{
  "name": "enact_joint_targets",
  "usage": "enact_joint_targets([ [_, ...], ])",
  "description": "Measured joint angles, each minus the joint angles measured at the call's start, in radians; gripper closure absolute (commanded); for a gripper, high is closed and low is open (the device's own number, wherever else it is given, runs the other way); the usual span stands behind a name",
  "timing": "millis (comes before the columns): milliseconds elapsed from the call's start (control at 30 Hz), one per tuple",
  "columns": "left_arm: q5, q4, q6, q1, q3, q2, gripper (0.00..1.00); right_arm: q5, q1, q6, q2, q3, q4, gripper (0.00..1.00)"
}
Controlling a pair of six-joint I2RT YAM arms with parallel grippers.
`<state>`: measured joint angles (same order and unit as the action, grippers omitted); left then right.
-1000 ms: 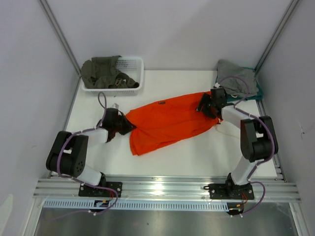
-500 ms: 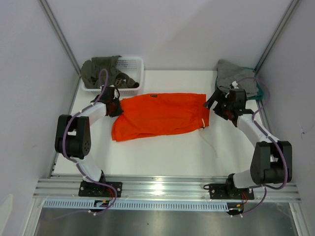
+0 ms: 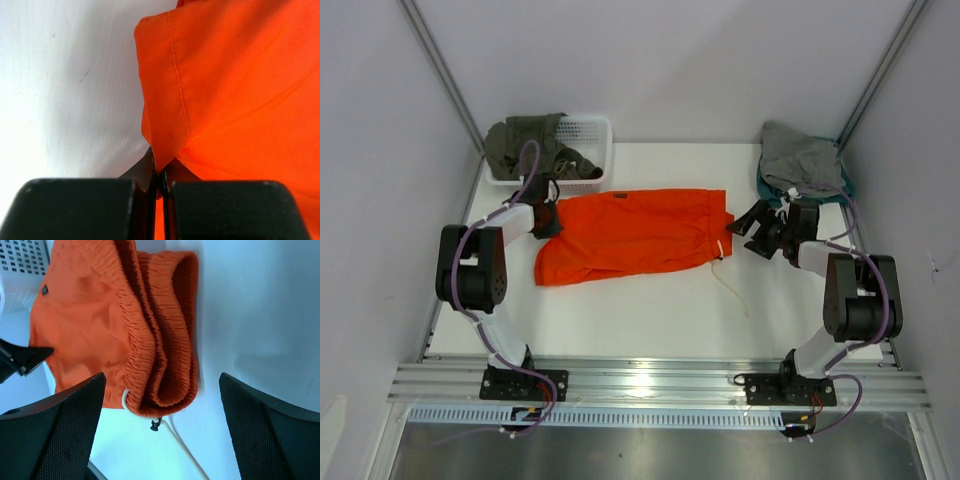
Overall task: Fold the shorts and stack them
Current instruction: Fold the shorts
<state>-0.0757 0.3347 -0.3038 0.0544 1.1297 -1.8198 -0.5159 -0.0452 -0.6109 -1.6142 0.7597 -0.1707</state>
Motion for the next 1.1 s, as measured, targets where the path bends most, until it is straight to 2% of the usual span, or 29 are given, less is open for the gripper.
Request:
enact_joint_targets([
  [167,0.0,0.001,0.001,0.0,0.004,0.0,1.0,-0.061,0.0,-0.024,-0.103,0.0,-0.082,0.08],
  [300,0.0,0.002,0.002,0.0,0.005,0.0,1.0,-0.04,0.021,-0.006,-0.1,0.0,-0.087,0.14],
  [467,0.0,0.005,0.002,0.0,0.008,0.0,1.0,0.015,0.075,0.049,-0.035,0.001,-0.041,0.18],
  [733,0.0,0.006,0.002,0.0,0.008,-0.007,1.0,0.095,0.132,0.114,0.065,0.018,-0.024,0.18],
  [1100,0.0,0.006,0.008,0.0,0.009,-0.008,1.0,0.065,0.13,0.111,-0.122,0.124,-0.127,0.21],
])
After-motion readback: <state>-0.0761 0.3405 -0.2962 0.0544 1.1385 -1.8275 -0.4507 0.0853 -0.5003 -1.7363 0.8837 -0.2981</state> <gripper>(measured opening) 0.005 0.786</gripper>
